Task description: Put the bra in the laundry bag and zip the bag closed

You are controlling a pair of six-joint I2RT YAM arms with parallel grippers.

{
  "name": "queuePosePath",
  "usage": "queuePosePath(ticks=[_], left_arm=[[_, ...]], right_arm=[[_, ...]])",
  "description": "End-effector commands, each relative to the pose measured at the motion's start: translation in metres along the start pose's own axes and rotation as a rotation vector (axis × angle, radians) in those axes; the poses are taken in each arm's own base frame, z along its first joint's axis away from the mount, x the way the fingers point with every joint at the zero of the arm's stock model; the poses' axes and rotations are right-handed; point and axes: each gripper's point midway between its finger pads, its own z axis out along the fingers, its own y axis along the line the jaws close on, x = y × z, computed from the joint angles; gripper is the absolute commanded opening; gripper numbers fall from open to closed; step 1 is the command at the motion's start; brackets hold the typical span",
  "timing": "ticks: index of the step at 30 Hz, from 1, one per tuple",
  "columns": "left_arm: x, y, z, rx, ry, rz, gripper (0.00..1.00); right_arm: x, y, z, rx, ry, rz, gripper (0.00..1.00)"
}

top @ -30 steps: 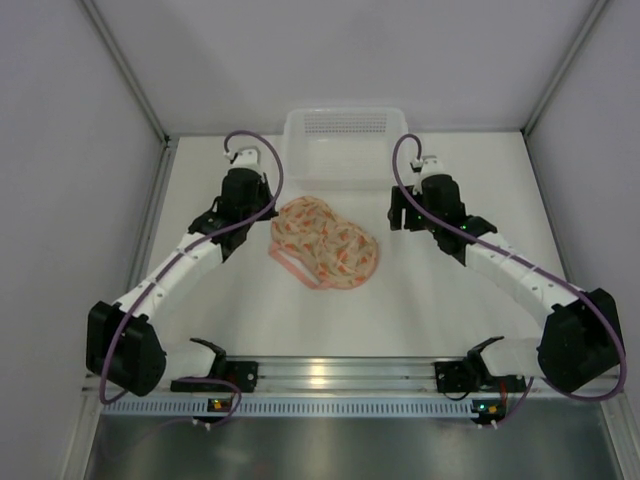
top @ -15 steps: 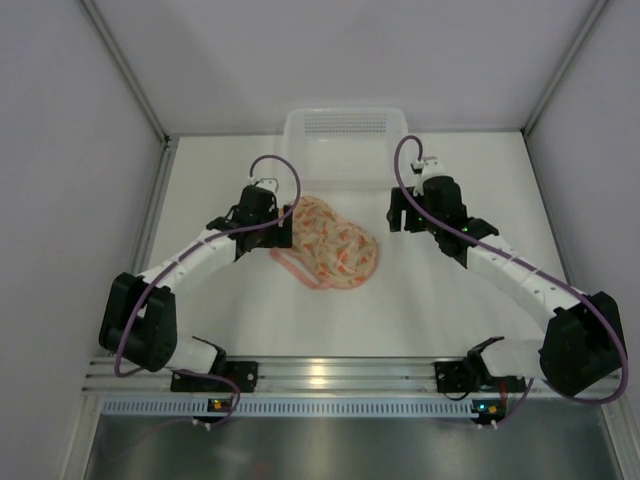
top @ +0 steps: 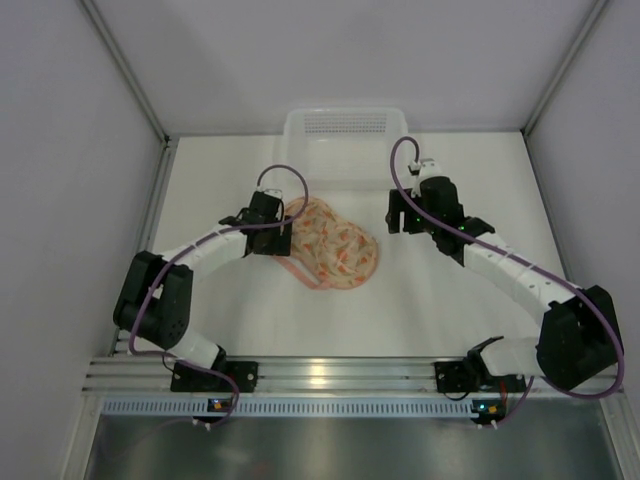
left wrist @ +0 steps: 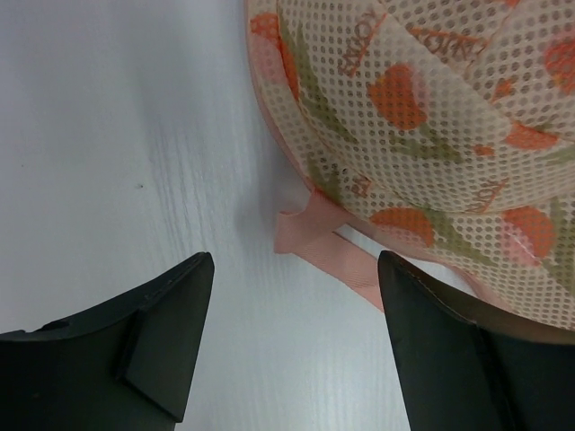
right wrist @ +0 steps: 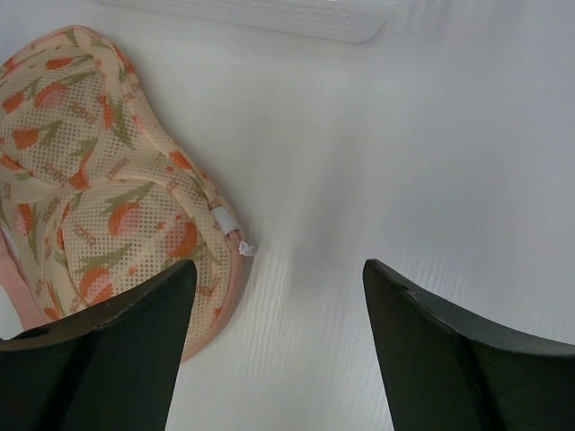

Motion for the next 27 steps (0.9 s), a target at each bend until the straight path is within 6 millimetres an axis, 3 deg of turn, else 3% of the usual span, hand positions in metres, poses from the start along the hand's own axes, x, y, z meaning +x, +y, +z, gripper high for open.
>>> queuePosePath(ticks=[1, 7, 13, 21, 27], left_arm=[[-0.004, 0.003, 0.008, -0.025, -0.018, 0.023, 0.79], [0.0, 0.004, 0.015, -0.032, -0.007, 0.03, 0.76], [-0.016, 0.01, 0.019, -0.066, -0.112, 0.006, 0.73], [-0.021, 0.018, 0.027, -0.118, -0.148, 0.019, 0.64], [-0.029, 0.013, 0.028, -0.092, -0.168, 0.039, 0.33]], right_arm=[[-0.02, -0.002, 0.0, 0.003, -0.06, 0.016, 0.76], [-0.02, -0.003, 0.0, 0.009, -0.058, 0.013, 0.77], [-0.018, -0.002, 0.002, 0.002, -0.047, 0.016, 0.76], [-0.019, -0.002, 0.001, 0.004, -0.052, 0.016, 0.77], [-0.017, -0.002, 0.003, 0.002, -0.045, 0.019, 0.77]])
